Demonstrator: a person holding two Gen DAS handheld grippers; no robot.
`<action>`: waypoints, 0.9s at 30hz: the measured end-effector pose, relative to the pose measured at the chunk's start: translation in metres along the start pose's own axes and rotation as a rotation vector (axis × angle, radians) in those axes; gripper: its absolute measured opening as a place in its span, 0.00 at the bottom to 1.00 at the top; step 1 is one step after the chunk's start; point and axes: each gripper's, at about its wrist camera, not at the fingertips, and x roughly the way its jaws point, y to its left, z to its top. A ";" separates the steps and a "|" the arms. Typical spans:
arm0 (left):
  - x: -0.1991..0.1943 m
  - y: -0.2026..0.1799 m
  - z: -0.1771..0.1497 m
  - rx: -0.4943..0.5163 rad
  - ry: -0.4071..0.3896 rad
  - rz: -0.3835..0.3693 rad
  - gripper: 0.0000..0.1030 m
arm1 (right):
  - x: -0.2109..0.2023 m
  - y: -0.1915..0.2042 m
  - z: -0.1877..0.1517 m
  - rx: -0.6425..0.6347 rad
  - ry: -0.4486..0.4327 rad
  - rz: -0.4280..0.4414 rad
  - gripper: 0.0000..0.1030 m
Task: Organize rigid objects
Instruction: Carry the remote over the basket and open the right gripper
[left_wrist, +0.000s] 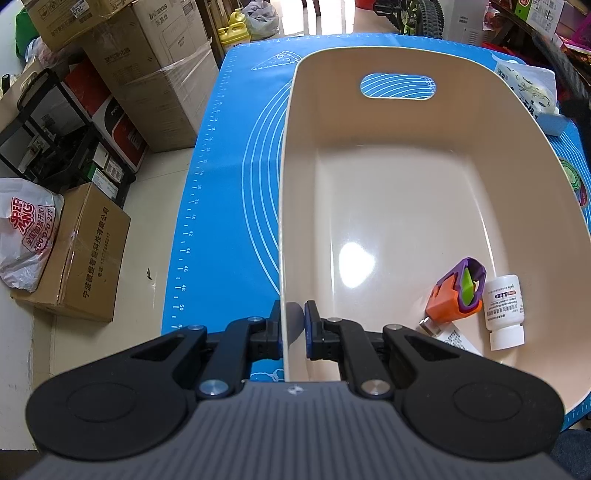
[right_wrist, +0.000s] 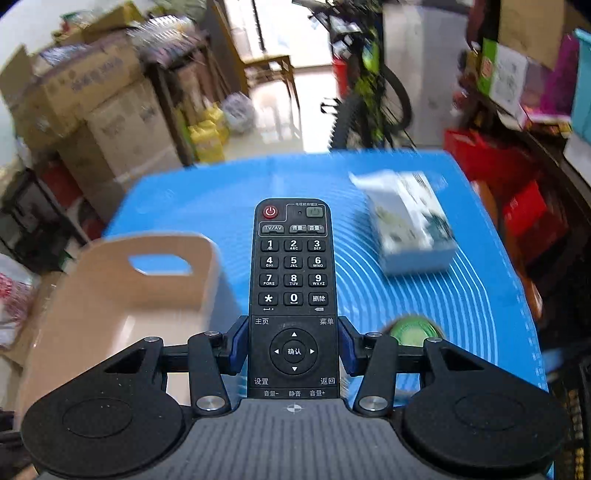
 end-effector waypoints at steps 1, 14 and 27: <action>0.000 0.000 0.000 0.000 0.000 0.000 0.12 | -0.004 0.005 0.002 -0.012 -0.014 0.011 0.52; 0.001 0.000 -0.002 -0.009 -0.001 -0.003 0.11 | -0.013 0.082 -0.007 -0.143 -0.014 0.153 0.52; 0.004 0.001 -0.003 -0.006 0.006 -0.005 0.11 | 0.028 0.125 -0.056 -0.340 0.166 0.072 0.52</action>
